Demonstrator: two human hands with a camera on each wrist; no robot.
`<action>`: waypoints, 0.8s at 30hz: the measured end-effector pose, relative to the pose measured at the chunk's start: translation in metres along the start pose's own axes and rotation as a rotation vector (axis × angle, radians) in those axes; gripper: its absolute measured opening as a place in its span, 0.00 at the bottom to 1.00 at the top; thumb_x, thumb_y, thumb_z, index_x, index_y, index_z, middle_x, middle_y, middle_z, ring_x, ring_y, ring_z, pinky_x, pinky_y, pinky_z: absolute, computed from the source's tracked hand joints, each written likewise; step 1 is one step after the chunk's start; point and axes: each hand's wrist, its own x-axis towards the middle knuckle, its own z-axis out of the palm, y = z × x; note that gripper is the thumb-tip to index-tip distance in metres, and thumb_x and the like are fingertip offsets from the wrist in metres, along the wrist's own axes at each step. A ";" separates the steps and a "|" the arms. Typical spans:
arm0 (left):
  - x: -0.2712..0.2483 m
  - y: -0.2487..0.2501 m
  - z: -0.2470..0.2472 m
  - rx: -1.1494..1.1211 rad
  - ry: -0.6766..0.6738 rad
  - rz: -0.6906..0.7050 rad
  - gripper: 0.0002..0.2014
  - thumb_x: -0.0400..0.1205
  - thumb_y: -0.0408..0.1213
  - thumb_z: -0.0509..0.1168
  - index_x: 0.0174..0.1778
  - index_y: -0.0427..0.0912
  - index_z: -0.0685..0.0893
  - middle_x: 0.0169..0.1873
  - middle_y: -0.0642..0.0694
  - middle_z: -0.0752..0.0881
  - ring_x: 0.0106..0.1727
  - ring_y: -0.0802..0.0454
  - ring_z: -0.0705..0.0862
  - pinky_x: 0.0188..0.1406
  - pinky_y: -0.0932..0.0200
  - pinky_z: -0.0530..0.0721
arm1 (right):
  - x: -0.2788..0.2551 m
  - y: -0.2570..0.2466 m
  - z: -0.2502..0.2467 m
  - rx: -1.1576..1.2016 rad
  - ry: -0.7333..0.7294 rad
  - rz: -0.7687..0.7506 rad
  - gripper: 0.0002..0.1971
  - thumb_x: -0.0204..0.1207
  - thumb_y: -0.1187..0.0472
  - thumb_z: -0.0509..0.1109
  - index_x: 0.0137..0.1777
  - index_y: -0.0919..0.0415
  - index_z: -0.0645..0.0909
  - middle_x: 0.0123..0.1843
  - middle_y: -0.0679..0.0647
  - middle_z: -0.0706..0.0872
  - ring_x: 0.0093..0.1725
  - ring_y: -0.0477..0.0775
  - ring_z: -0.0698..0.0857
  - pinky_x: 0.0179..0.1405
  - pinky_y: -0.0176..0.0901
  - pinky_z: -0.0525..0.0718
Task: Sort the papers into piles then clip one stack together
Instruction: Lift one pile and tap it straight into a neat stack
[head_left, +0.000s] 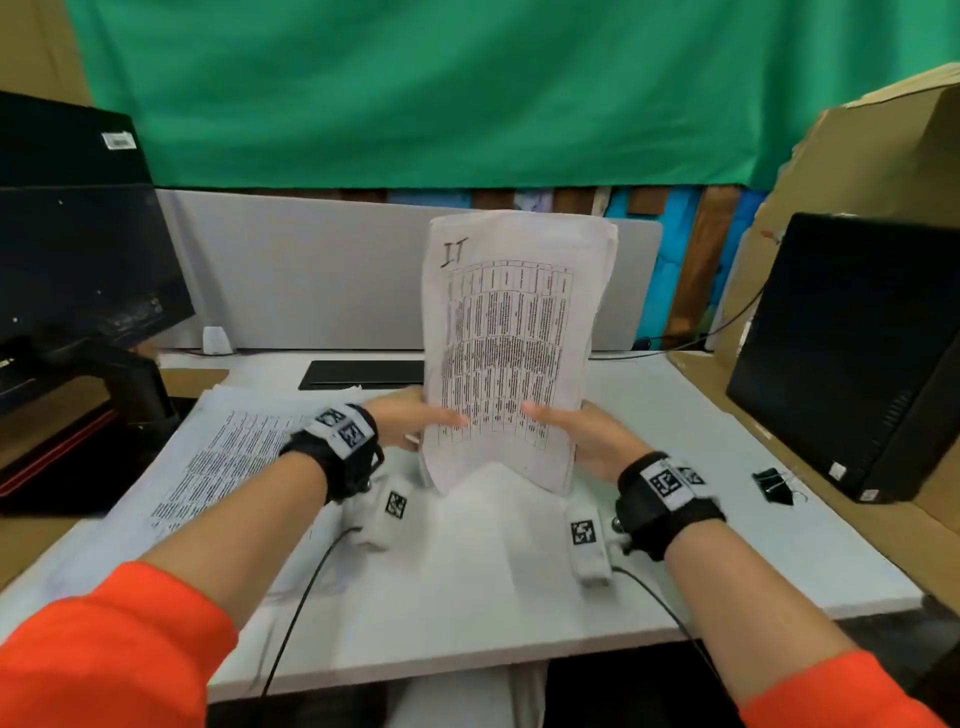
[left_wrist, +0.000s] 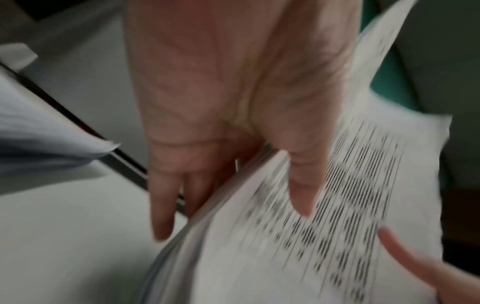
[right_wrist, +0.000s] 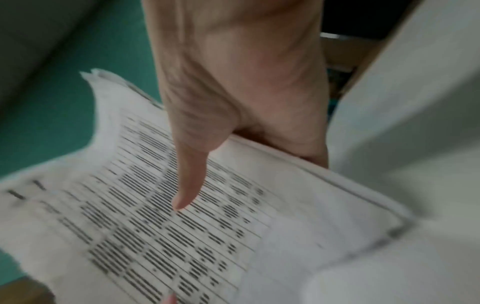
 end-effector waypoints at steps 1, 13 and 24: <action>0.003 -0.014 0.005 -0.031 0.045 -0.005 0.34 0.66 0.58 0.77 0.65 0.46 0.79 0.60 0.49 0.87 0.60 0.50 0.84 0.67 0.48 0.78 | 0.003 0.016 -0.002 0.051 0.011 0.016 0.39 0.55 0.44 0.88 0.67 0.59 0.83 0.63 0.54 0.90 0.63 0.51 0.87 0.72 0.56 0.80; -0.006 -0.028 0.001 -0.202 0.665 0.207 0.13 0.84 0.39 0.63 0.61 0.36 0.78 0.54 0.42 0.85 0.53 0.45 0.84 0.52 0.53 0.83 | 0.026 0.020 0.030 0.133 0.189 -0.111 0.25 0.74 0.59 0.77 0.71 0.63 0.80 0.62 0.60 0.89 0.61 0.59 0.89 0.64 0.58 0.86; -0.131 -0.073 -0.129 0.313 0.739 -0.145 0.10 0.86 0.32 0.56 0.45 0.38 0.81 0.35 0.42 0.81 0.34 0.47 0.79 0.30 0.59 0.72 | 0.039 0.009 0.174 -0.118 -0.105 0.110 0.16 0.84 0.65 0.63 0.69 0.68 0.80 0.60 0.62 0.88 0.48 0.55 0.87 0.38 0.39 0.85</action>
